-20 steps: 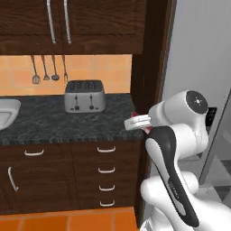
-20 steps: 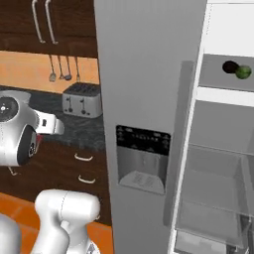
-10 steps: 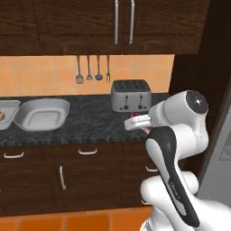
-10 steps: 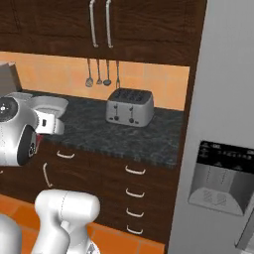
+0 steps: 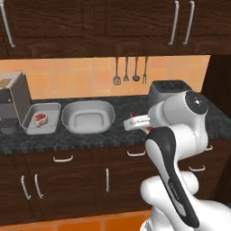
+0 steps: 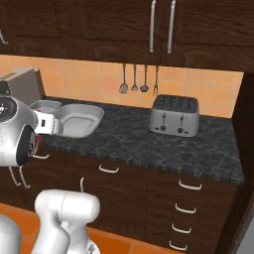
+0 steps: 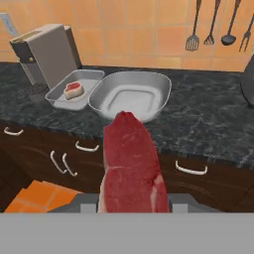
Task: Place one avocado and one steak in each tupperware on the nearby counter, to pack two identical lunches.
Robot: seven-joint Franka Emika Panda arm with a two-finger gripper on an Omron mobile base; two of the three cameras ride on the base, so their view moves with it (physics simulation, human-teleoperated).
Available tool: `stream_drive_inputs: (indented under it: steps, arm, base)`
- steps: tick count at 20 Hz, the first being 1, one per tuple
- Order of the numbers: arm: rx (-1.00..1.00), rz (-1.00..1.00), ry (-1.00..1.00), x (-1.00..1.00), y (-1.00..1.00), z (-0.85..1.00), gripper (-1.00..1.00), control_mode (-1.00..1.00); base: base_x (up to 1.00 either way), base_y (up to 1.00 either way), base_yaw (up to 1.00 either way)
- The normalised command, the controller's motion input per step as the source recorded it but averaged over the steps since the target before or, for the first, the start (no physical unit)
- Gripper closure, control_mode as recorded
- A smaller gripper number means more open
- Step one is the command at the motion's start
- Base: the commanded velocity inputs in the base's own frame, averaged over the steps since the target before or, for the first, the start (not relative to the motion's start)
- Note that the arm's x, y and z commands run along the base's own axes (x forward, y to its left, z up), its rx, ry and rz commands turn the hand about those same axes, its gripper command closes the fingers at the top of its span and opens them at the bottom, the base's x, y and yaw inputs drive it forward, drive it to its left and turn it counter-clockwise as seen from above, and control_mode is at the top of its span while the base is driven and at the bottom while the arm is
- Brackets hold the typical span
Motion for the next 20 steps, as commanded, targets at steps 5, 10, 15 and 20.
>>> stream_drive_inputs:
  steps: [5, 10, 15, 20]
  arm:
    - [0.0, 0.0, 0.0, 0.0, 0.0, 0.0, 1.0, 1.0]
    - [0.0, 0.0, 0.0, 0.0, 0.0, 0.0, 1.0, 1.0]
    - [0.0, 0.0, 0.0, 0.0, 0.0, 0.0, 1.0, 1.0]
    - [0.0, 0.0, 0.0, 0.0, 0.0, 0.0, 1.0, 1.0]
  base:
    - [0.38, 0.76, -0.16]
    - [0.35, 0.63, -0.16]
    - [0.34, 0.13, -0.08]
    - [0.19, 0.0, -0.01]
